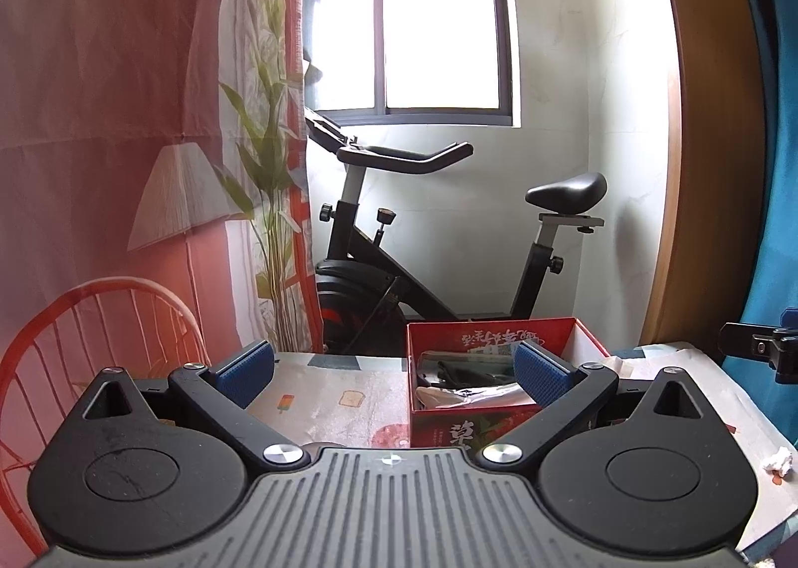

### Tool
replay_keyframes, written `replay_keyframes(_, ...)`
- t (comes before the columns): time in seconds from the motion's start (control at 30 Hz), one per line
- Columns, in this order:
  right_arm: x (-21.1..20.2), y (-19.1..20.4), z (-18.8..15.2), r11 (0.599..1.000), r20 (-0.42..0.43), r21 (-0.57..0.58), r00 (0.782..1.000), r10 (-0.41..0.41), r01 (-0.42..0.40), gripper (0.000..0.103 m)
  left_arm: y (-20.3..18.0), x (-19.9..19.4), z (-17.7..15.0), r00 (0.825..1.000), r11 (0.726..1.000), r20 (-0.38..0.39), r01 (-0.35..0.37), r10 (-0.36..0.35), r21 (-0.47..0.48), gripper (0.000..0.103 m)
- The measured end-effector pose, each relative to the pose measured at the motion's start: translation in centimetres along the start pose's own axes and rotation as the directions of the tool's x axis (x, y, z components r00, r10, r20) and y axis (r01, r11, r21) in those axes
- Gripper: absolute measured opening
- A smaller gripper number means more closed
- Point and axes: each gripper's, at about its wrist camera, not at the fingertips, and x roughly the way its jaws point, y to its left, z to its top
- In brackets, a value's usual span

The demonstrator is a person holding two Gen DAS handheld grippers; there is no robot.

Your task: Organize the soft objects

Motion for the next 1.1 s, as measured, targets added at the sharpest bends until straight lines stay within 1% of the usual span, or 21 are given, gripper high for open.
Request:
replay_keyframes(0.23,-0.4,0.3,0.0,1.000,0.016,0.000,1.000,-0.014,0.014,0.103,0.4,-0.3,-0.1,1.000,1.000,0.000,0.007,-0.007,-0.013,0.103)
replay_keyframes(0.43,-1.2,0.7,0.0,1.000,0.034,0.005,0.999,-0.027,0.027,0.103,0.6,-1.2,-0.4,1.000,0.999,0.016,0.001,0.000,-0.033,0.103)
replay_keyframes(0.57,-2.0,1.0,0.1,0.999,0.057,-0.012,0.998,-0.037,0.037,0.103,0.8,-2.0,-0.3,0.999,0.999,0.035,0.002,-0.001,-0.044,0.103)
replay_keyframes(0.77,-3.1,1.2,0.4,0.999,0.084,-0.026,0.996,-0.036,0.039,0.103,0.5,-2.8,0.1,0.998,0.999,0.058,0.009,-0.007,-0.036,0.103)
replay_keyframes(1.1,-3.5,1.1,0.4,0.999,0.086,-0.026,0.996,-0.035,0.038,0.103,0.4,-3.2,-0.1,0.998,0.999,0.053,0.029,-0.027,-0.040,0.103)
